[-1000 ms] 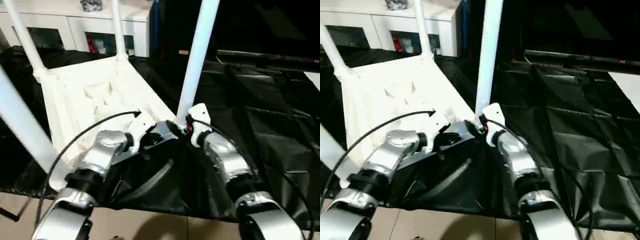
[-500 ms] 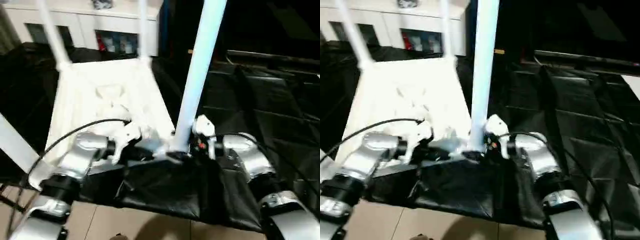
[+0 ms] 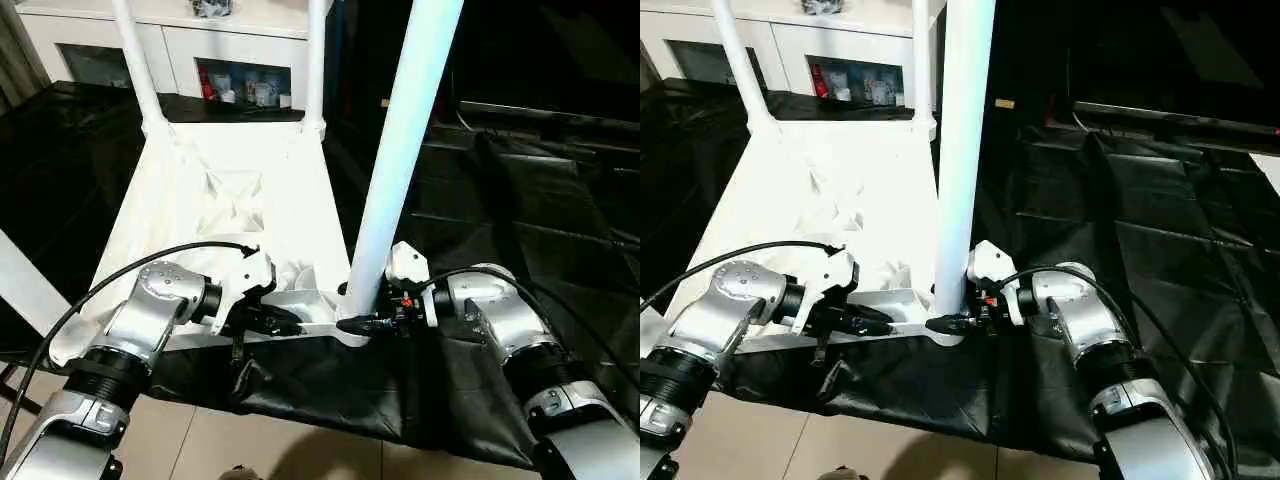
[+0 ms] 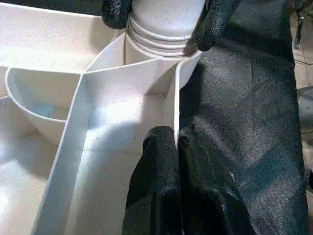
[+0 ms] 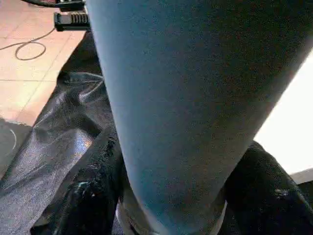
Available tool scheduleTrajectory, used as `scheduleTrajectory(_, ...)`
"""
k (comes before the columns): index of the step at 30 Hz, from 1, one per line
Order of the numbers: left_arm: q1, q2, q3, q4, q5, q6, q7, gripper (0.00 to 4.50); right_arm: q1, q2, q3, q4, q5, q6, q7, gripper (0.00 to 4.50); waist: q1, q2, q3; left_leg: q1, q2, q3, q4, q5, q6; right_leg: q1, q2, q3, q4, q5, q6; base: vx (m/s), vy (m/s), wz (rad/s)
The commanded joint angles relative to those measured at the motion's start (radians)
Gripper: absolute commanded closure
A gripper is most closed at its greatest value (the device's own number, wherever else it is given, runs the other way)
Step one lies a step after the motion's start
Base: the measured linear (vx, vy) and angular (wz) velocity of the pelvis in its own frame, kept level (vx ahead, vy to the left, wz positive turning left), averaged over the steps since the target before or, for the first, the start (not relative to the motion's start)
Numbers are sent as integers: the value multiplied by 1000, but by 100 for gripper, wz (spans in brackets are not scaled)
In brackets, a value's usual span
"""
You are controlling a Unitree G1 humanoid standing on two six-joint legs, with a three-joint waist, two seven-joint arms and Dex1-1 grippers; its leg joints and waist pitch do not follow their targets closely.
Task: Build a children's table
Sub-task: Rotate leg to tighten
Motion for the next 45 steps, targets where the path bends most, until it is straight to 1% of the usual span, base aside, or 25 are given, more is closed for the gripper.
scheduleTrajectory(1,-30,-52,9,-5,-11,-15,77,450,34,47,56,3,-35,9,-37,190,-3,6,-47,7,24,1,-63,-305,20,41,-59,43,-83,-278,-195,0,0,0)
scheduleTrajectory(4,-35,-80,27,5,-6,-8,145,450,37,74,33,25,-50,3,-147,191,-6,5,-43,9,23,-3,-66,-350,6,38,-62,43,-93,-380,-163,0,0,0)
scheduleTrajectory(5,-37,-92,34,8,-6,2,170,450,34,89,19,41,-58,3,-208,191,-13,4,-41,11,21,-6,-68,-372,-8,34,-63,43,-98,-426,-149,0,0,0)
scheduleTrajectory(8,-57,-142,48,39,18,20,296,450,22,160,-38,91,-65,28,-448,195,-25,3,-40,10,17,-11,-71,-385,-21,33,-64,40,-104,-484,-126,0,0,0)
scheduleTrajectory(10,-65,-161,50,49,24,30,330,450,17,182,-51,104,-64,41,-510,195,-34,5,-41,7,15,-16,-72,-392,-25,35,-65,37,-107,-514,-105,0,0,0)
scheduleTrajectory(11,-69,-173,51,56,29,36,355,450,13,197,-59,111,-63,50,-551,196,-40,3,-41,6,15,-16,-72,-400,-22,33,-64,36,-110,-519,-100,0,0,0)
scheduleTrajectory(14,-95,-245,38,89,62,61,472,450,-18,278,-72,164,-83,96,-738,196,-44,1,-42,9,13,-15,-69,-400,-18,29,-63,37,-113,-521,-97,0,0,0)
scheduleTrajectory(16,-97,-252,38,91,64,64,480,450,-21,285,-72,168,-85,99,-748,196,-45,3,-41,8,13,-14,-69,-399,-17,27,-63,37,-113,-517,-99,0,0,0)
scheduleTrajectory(19,-120,-302,28,116,89,75,539,450,-54,332,-67,208,-107,92,-814,196,-45,3,-43,10,14,-11,-68,-394,-13,24,-62,40,-112,-482,-107,0,0,0)
scheduleTrajectory(20,-128,-313,27,124,96,73,556,450,-67,344,-77,218,-99,90,-835,196,-45,2,-44,6,15,-11,-68,-378,-10,28,-61,41,-105,-430,-121,0,0,0)
scheduleTrajectory(21,-129,-315,27,125,95,72,560,450,-71,347,-86,220,-89,91,-836,161,-45,2,-43,5,15,-11,-69,-377,-9,29,-60,41,-104,-421,-124,0,0,0)
scheduleTrajectory(23,-128,-313,27,124,90,67,556,450,-73,349,-97,219,-73,96,-828,126,-43,1,-47,3,16,-8,-67,-354,-2,32,-59,43,-99,-359,-138,0,0,0)
scheduleTrajectory(24,-128,-313,27,124,90,67,556,450,-73,349,-97,219,-73,96,-828,124,-42,1,-49,3,16,-6,-66,-337,1,34,-58,44,-95,-320,-149,0,0,0)
scheduleTrajectory(25,-126,-311,26,122,87,61,546,450,-72,347,-98,217,-72,99,-823,121,-42,1,-49,3,16,-6,-66,-337,1,34,-58,44,-95,-320,-149,0,0,0)
scheduleTrajectory(26,-111,-294,27,100,71,39,497,450,-70,328,-105,216,-75,97,-823,113,-42,-3,-47,2,15,-4,-66,-325,8,36,-58,44,-92,-298,-159,0,0,0)
scheduleTrajectory(28,-94,-275,29,68,48,31,440,450,-69,305,-117,217,-67,87,-799,86,-40,-2,-48,0,15,-4,-66,-314,11,39,-61,44,-93,-304,-159,0,0,0)
scheduleTrajectory(29,-88,-266,30,56,43,33,417,450,-70,293,-120,221,-61,81,-777,86,-41,1,-49,-2,16,-4,-65,-304,11,40,-61,44,-91,-294,-160,0,0,0)
scheduleTrajectory(32,-76,-240,19,42,38,15,359,450,-66,260,-109,216,-57,61,-703,86,-40,0,-51,-1,17,-2,-63,-284,18,41,-60,45,-87,-247,-174,0,0,0)
scheduleTrajectory(33,-69,-226,14,32,29,12,327,450,-64,241,-102,207,-57,57,-661,86,-39,4,-52,-1,17,-1,-62,-271,22,43,-60,45,-84,-216,-185,0,0,0)
scheduleTrajectory(34,-66,-222,13,29,27,9,318,450,-64,236,-101,206,-57,56,-651,86,-38,4,-53,-1,18,-1,-61,-262,25,45,-59,44,-81,-197,-191,0,0,0)
scheduleTrajectory(35,-60,-212,10,20,19,3,291,450,-62,220,-96,198,-53,52,-608,86,-36,4,-54,-2,18,1,-58,-240,33,47,-57,44,-75,-141,-210,0,0,0)
scheduleTrajectory(37,-49,-193,4,3,7,7,247,450,-57,191,-82,184,-51,47,-532,86,-36,5,-54,-2,18,2,-57,-234,38,49,-56,43,-72,-121,-222,0,0,0)
scheduleTrajectory(38,-40,-177,-1,-9,-1,7,213,450,-51,168,-68,173,-49,39,-468,86,-35,4,-54,-1,19,2,-57,-234,41,50,-57,43,-72,-118,-224,0,0,0)
scheduleTrajectory(41,-36,-169,-3,-15,-3,6,193,450,-48,156,-61,168,-50,34,-435,86,-31,6,-52,0,21,5,-56,-239,43,48,-57,42,-72,-130,-231,0,0,0)
scheduleTrajectory(45,-17,-111,-14,-34,-10,17,103,450,-9,73,-5,88,-28,56,-190,86,-21,6,-51,2,24,5,-57,-268,46,48,-56,41,-75,-180,-224,0,0,0)
